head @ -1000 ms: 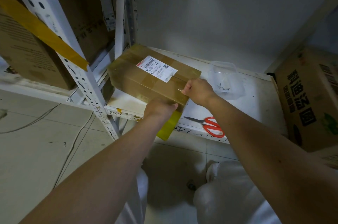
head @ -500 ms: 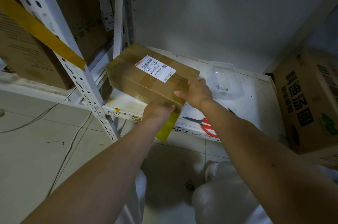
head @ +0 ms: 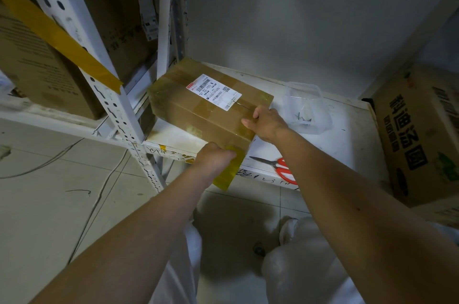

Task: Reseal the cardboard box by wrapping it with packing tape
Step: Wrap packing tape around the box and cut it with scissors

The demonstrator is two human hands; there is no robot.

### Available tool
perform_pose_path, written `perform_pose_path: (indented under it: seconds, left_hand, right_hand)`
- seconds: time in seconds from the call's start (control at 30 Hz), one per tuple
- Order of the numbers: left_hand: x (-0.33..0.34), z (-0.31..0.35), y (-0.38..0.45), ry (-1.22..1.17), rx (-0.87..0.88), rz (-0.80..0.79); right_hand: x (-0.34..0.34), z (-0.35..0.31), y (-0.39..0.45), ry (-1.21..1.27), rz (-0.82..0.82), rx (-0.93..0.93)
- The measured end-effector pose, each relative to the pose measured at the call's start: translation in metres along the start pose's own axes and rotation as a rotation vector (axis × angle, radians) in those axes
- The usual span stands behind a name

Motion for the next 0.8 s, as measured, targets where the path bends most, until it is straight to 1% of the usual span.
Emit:
perform_pose_path:
  seconds: [0.13,0.33,0.53,0.6,0.63,0.67,0.7,0.73,0.8]
  left_hand:
    - [0.003,0.004,-0.001,0.038,0.018,0.041]
    - [0.007,0.003,0.002,0.086,-0.034,0.064]
    - [0.012,-0.008,0.007,0.067,-0.061,0.096]
    - [0.012,-0.005,0.009,0.063,-0.023,0.079]
    - [0.012,-0.005,0.01,0.061,-0.004,0.065]
    - [0.012,-0.004,0.01,0.066,0.009,0.056]
    - [0.011,-0.004,0.01,0.063,0.013,0.055]
    - [0.011,-0.004,0.011,0.061,0.012,0.061]
    - [0.011,-0.004,0.013,0.042,0.009,0.07]
  right_hand:
    - [0.001,-0.002,0.002,-0.003,0.009,0.028]
    - [0.001,-0.002,0.002,0.015,0.008,0.031]
    - [0.002,0.001,0.005,0.022,0.024,0.023]
    - [0.002,0.0,0.003,-0.062,0.056,0.022]
    - [0.0,-0.002,0.001,-0.176,0.117,0.002]
    - [-0.002,-0.005,-0.002,-0.289,0.211,-0.051]
    - [-0.003,-0.01,-0.006,-0.357,0.3,-0.142]
    - [0.0,-0.015,-0.009,-0.354,0.345,-0.254]
    - [0.01,-0.016,-0.016,-0.247,0.295,-0.437]
Point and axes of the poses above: each hand's wrist, its own y-axis towards the middle knuckle, its own x-axis out of the palm, z = x × y, the point moved 4 cm from there along y, towards the middle knuckle, and after that the axes turned 8 degrees about y, right-handed, at the moved point
